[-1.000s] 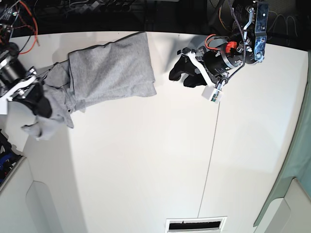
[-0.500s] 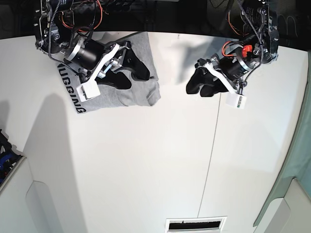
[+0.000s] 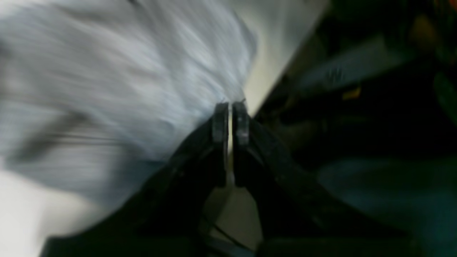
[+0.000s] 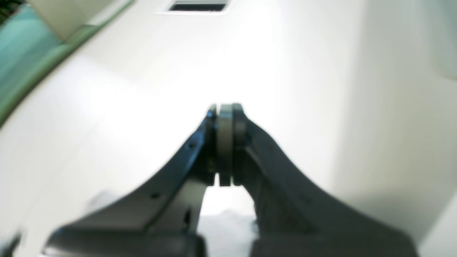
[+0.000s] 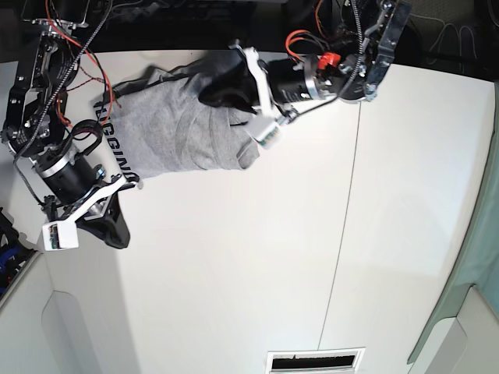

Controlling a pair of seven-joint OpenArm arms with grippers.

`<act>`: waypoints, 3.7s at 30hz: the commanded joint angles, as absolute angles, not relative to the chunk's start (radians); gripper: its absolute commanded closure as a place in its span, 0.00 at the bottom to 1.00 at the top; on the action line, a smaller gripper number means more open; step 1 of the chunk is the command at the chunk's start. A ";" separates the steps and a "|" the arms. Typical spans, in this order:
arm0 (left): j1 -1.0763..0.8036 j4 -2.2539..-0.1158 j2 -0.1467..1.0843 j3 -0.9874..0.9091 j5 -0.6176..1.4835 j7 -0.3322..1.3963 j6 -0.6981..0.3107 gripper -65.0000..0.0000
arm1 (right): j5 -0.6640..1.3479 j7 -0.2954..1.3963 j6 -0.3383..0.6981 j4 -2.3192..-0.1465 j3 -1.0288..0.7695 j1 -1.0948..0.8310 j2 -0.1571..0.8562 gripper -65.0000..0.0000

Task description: Layout the t-shirt on the table in an organized manner, then fold the t-shirt properly

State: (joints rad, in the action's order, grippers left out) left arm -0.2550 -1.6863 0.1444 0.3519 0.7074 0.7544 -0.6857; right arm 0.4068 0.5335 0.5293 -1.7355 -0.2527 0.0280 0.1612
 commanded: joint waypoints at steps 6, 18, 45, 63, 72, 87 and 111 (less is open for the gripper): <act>-0.250 -1.673 0.144 0.452 0.644 0.709 -0.698 0.96 | 0.418 0.497 0.532 -1.498 -0.241 0.127 0.201 1.00; -0.173 -1.391 0.144 0.414 0.469 0.602 -0.669 0.96 | 0.429 0.426 0.569 -1.191 -0.214 0.115 0.220 1.00; 0.215 -1.138 0.051 0.129 0.529 0.724 -0.667 0.96 | 0.719 0.586 0.581 -1.289 -0.216 -0.066 0.113 1.00; 0.157 -1.491 0.060 0.208 0.785 0.878 -0.698 0.96 | 0.719 0.598 0.580 -1.560 -0.453 -0.177 0.200 1.00; 0.166 -1.201 0.006 0.351 0.450 0.563 -0.698 0.96 | 0.719 0.604 0.580 -1.559 -0.550 -0.178 0.262 1.00; 0.169 -1.329 0.007 0.351 0.540 0.729 -0.698 0.96 | 0.764 0.643 0.580 -1.560 -0.579 -0.181 0.269 1.00; -0.608 -1.818 0.386 0.084 0.677 0.869 -0.698 0.96 | 0.988 0.793 0.589 -1.618 -0.578 -0.672 0.335 1.00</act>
